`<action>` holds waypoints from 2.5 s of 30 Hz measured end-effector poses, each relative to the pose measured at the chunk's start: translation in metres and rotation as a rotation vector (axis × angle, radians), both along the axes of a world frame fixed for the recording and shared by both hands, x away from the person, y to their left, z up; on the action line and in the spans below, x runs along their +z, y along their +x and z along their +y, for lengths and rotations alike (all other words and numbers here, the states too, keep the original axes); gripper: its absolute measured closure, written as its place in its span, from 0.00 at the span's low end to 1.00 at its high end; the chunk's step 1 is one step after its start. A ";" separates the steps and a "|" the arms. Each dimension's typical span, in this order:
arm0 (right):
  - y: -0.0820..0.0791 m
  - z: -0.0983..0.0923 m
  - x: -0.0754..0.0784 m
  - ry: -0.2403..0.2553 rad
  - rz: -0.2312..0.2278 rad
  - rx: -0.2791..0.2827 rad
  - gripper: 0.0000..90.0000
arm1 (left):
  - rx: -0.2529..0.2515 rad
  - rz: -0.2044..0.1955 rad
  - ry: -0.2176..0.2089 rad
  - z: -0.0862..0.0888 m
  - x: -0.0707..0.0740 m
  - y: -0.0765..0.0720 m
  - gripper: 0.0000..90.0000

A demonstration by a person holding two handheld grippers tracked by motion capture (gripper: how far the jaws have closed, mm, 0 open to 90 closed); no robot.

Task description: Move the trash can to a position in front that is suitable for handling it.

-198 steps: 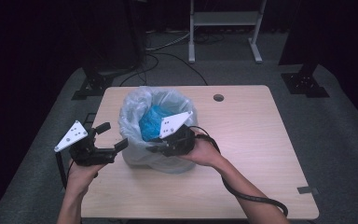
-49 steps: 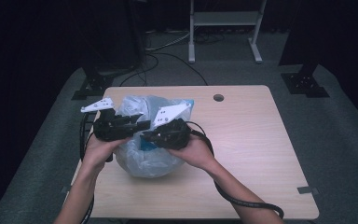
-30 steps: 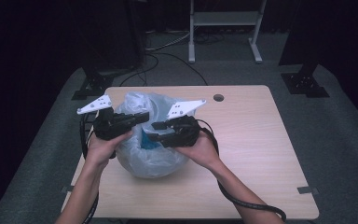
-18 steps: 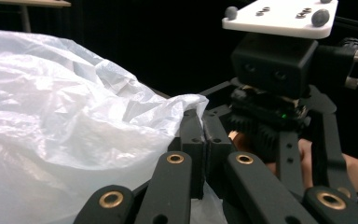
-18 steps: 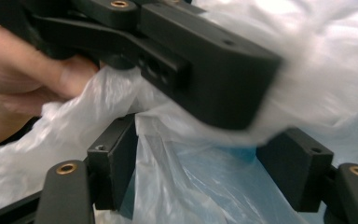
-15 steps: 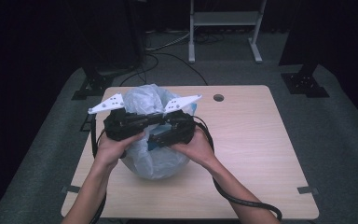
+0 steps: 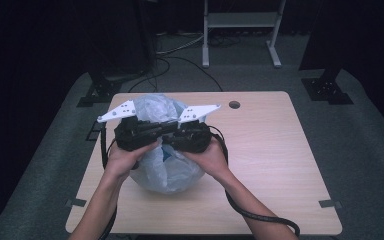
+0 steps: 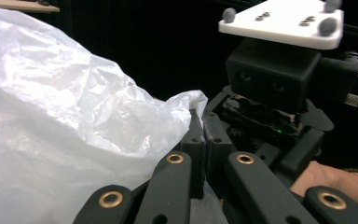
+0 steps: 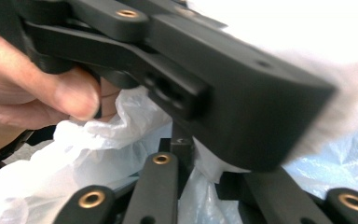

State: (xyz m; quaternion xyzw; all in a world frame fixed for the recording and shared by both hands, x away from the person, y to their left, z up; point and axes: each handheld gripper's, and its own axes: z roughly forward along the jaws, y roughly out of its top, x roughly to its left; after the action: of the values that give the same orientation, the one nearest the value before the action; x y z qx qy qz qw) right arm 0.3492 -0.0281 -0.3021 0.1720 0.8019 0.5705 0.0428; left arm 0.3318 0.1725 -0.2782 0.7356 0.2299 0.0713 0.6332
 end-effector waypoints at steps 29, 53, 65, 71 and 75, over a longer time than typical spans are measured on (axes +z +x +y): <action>0.039 -0.032 -0.010 0.160 0.234 -0.054 0.96 | 0.163 -0.038 0.001 0.051 -0.003 -0.012 0.49; 0.049 -0.050 0.011 0.288 0.294 -0.060 0.97 | 0.273 -0.062 -0.032 0.095 -0.011 -0.029 0.34; 0.053 -0.069 0.034 0.308 0.274 -0.106 0.97 | 0.307 -0.049 -0.028 0.105 -0.018 -0.034 0.22; 0.054 -0.076 0.046 0.339 0.271 -0.117 0.97 | 0.315 -0.043 -0.043 0.109 -0.023 -0.036 0.20; 0.055 -0.082 0.054 0.352 0.260 -0.131 0.97 | 0.313 -0.037 -0.043 0.110 -0.028 -0.036 0.20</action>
State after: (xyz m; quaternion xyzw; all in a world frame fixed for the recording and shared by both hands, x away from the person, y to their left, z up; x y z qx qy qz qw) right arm 0.4041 -0.1098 -0.2477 0.3007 0.6758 0.6707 -0.0546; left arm 0.2956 0.2828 -0.3060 0.6757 0.3316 0.1779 0.6339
